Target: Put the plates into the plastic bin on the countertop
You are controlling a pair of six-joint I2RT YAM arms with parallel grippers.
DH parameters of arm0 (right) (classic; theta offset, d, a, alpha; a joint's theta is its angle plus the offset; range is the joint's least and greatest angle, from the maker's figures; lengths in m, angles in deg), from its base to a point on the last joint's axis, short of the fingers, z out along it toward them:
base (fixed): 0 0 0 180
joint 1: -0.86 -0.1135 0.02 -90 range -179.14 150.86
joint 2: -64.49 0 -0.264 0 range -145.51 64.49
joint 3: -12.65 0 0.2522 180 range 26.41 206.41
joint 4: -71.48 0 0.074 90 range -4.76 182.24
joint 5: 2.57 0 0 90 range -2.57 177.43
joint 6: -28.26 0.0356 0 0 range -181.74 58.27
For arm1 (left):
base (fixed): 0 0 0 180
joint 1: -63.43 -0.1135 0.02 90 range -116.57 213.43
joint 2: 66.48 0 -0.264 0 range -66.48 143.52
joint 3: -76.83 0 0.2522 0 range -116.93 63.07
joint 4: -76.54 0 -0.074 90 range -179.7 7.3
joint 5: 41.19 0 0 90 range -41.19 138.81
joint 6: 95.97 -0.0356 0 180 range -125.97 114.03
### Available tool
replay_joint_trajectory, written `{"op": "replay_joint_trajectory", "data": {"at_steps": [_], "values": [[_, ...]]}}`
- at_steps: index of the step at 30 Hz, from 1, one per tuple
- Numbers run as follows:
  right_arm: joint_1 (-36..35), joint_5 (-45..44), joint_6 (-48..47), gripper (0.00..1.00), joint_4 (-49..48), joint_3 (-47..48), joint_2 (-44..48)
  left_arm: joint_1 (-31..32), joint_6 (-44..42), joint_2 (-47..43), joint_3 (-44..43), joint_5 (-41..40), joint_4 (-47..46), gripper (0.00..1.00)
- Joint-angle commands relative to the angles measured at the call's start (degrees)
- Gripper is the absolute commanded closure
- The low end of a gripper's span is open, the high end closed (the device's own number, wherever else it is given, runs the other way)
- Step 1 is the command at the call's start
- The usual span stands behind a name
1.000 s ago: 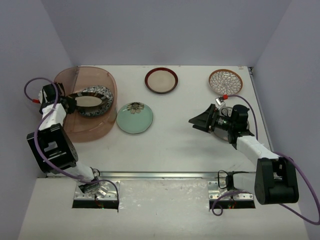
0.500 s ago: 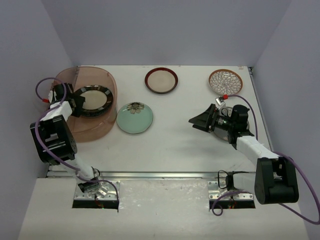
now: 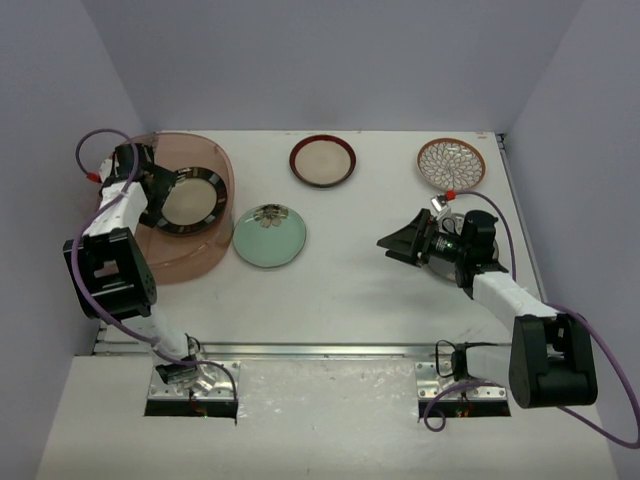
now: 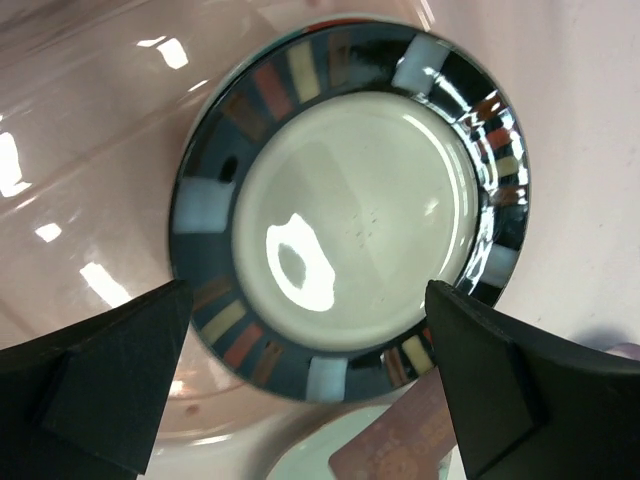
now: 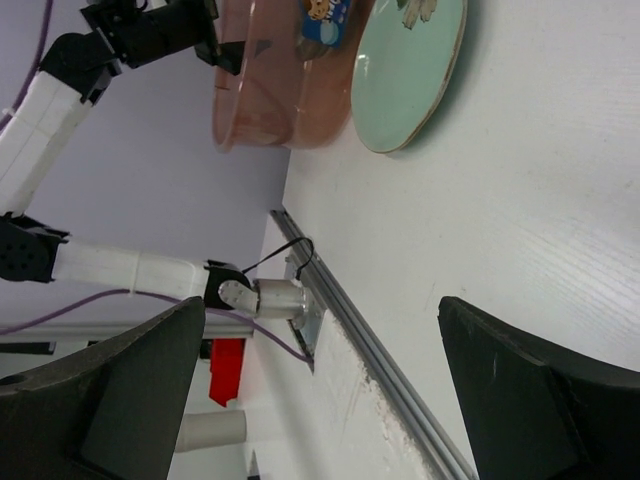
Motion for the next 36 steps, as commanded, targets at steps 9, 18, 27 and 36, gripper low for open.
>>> {"op": "replay_joint_trajectory", "data": {"at_steps": [9, 18, 27, 36], "values": [[1.1, -23.5, -12.7, 0.01, 38.6, 14.4, 2.7, 0.7, -14.6, -43.3, 14.5, 15.3, -4.2, 0.00], [16.2, -36.6, -6.9, 0.01, 34.1, 6.4, 14.7, 5.2, -22.8, -55.6, 26.0, 33.4, -1.8, 0.00], [18.9, -54.5, -5.2, 0.01, 36.0, 15.0, 3.2, 21.3, -22.7, -66.0, 28.8, 1.4, 1.9, 0.00], [23.2, -58.0, -5.5, 0.01, 43.3, 2.8, 16.6, 26.1, -21.3, -64.3, 29.0, -1.7, 3.1, 0.00]]}}
